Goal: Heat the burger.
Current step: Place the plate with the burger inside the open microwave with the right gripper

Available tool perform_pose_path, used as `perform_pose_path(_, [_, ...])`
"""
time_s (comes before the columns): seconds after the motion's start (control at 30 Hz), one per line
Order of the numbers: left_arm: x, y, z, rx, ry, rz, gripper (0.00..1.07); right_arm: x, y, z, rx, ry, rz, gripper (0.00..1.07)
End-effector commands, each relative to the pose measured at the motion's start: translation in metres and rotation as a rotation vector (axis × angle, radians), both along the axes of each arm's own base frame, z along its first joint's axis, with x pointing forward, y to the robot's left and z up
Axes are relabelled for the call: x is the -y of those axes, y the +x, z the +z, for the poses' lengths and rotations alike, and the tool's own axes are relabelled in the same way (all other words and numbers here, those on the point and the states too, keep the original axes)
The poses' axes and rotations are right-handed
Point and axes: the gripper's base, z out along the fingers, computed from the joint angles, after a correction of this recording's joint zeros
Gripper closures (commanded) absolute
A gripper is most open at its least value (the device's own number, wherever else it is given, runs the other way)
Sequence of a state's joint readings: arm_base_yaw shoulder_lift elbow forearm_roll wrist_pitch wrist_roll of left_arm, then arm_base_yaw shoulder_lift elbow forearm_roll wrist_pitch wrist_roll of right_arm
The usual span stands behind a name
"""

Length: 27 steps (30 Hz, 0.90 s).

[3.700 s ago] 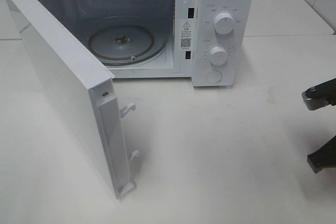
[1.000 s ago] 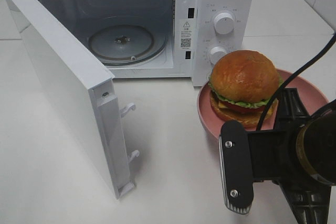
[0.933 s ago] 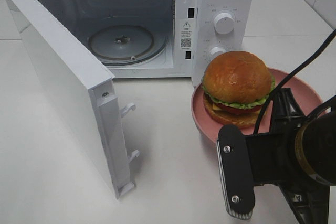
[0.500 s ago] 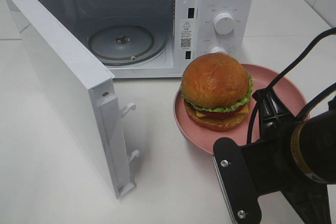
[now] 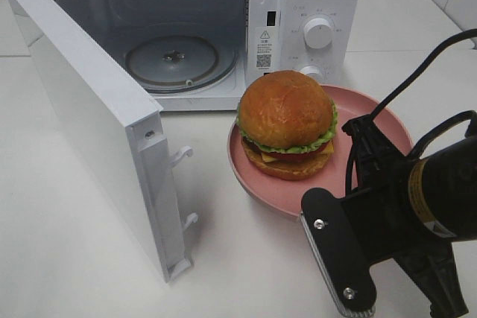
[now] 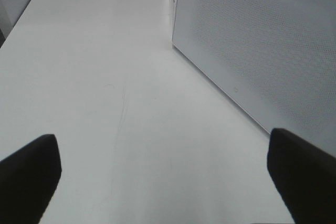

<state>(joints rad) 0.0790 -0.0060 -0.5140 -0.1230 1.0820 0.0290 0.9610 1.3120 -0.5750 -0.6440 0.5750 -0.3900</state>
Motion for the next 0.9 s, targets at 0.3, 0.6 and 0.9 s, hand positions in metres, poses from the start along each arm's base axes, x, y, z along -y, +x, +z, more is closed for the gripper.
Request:
perform_pose_path(0.3, [0.001,-0.002,0.001,0.027,-0.005,-0.007,0.06,0.012,0.021,0.001,-0.015,0.025,0.191,1.07])
perform_pose_path(0.6, [0.001,-0.002,0.001,0.027,-0.005,-0.007,0.06,0.023,0.033,0.003,-0.044,0.048,0.287,1.07])
perform_pose_path(0.9, [0.001,-0.002,0.001,0.027,-0.005,-0.007,0.06,0.029,0.047,0.012,-0.023,0.062,0.342,1.07])
